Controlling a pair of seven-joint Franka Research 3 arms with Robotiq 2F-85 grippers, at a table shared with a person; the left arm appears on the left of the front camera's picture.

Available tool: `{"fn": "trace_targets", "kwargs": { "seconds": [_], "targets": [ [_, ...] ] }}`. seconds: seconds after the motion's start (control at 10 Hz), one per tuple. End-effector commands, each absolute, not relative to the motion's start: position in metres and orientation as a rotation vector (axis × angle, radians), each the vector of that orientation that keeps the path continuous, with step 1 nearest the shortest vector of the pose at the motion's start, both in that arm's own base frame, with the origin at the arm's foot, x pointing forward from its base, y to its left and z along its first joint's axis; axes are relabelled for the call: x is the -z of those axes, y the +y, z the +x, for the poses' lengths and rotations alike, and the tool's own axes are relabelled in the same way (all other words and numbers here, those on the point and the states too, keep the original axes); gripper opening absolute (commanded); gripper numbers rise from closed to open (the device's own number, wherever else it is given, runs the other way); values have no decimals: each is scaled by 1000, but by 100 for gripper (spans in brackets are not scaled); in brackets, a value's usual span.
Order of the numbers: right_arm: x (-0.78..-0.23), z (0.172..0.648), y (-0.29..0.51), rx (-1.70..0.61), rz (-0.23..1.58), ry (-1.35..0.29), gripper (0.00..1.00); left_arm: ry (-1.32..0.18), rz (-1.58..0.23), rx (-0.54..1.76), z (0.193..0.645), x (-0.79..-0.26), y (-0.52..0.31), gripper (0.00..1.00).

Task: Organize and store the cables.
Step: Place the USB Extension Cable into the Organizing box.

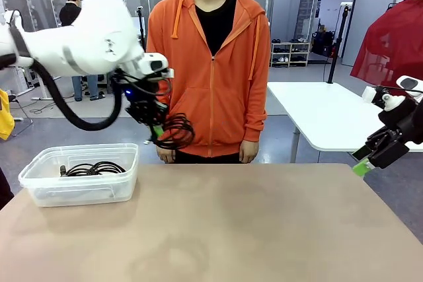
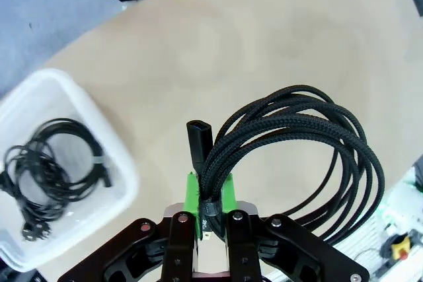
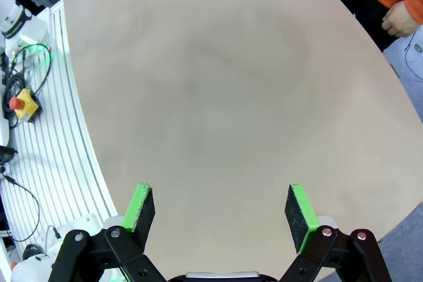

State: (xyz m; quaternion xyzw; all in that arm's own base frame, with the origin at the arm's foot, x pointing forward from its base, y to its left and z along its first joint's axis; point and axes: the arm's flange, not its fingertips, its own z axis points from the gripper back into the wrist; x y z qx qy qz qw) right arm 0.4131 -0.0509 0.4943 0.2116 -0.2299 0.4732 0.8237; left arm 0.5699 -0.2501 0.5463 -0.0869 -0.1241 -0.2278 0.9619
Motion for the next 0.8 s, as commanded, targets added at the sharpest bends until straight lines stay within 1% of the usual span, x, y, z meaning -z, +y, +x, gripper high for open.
{"fn": "trace_targets", "kwargs": {
  "seconds": [0.0, 0.1, 0.4, 0.7],
  "targets": [
    [-493, 412, -52, -1019, 451, -492, 100, -254, -196, 508, 559, -535, -202, 15],
    [-493, 412, -52, -1019, 451, -492, 100, -273, -163, 502, 559, -529, -170, 15],
    [-493, 412, -52, -1019, 451, -492, 100, -358, -53, 495, 559, -510, -118, 15],
    [-493, 412, -52, -1019, 451, -492, 100, -351, 6, 446, 580, -497, -85, 15]
  ]
}}
